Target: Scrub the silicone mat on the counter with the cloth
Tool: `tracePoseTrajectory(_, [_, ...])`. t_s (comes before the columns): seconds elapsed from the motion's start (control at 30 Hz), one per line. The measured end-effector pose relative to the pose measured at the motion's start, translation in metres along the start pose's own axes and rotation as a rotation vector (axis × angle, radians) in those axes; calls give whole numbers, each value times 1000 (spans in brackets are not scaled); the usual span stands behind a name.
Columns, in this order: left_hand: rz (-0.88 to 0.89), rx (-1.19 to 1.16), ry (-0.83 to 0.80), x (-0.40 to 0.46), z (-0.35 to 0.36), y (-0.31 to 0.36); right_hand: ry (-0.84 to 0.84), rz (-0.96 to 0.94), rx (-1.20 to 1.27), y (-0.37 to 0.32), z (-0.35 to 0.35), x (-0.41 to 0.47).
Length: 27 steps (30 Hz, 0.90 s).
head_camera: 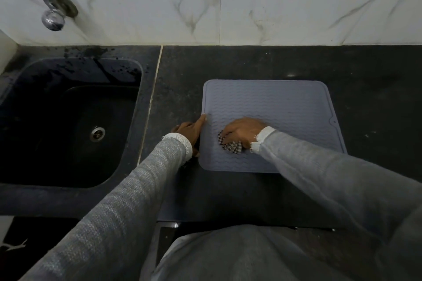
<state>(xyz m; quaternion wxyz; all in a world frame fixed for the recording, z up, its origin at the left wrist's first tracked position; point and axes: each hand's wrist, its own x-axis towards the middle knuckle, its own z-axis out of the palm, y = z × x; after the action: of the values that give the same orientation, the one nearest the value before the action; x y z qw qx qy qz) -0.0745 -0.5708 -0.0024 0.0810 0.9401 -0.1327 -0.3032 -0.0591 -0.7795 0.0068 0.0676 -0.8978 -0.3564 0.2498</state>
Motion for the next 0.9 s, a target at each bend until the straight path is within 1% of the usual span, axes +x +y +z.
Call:
tracePoseTrajectory(0.07, [-19,-12,-10,1,2,-1,-32,-14,-51,5,-3,-10])
tracePoseTrajectory(0.13, [-37,-25,-23,3,4,-1,-24,-83,-146,2,-6,-10])
tracePoseTrajectory(0.2, [-60,-27,-38,3,4,1,-3,-78,-117,1,-6,-6])
tracePoseTrajectory(0.3, [-81,-9,-42,2,6,3,74,-83,-29,0,-2,-3])
tracePoseTrajectory(0.43, [-83,3,-27,3,8,4,161,-150,-48,-26,1,7])
tracePoseTrajectory(0.53, [-83,6,-16,3,7,5,137,-152,-139,-41,10,17])
tracePoseTrajectory(0.63, [-83,-4,-15,2,7,4,56,-72,-37,-29,11,6])
tracePoseTrajectory(0.8, [-88,-19,-25,0,7,4,-84,-137,-181,-2,0,-17])
tracePoseTrajectory(0.83, [-93,-24,-27,-1,8,4,-73,-153,-210,-2,-1,-15])
tracePoseTrajectory(0.9, [-102,-36,-35,-1,7,6,16,-157,-186,-10,-1,-4])
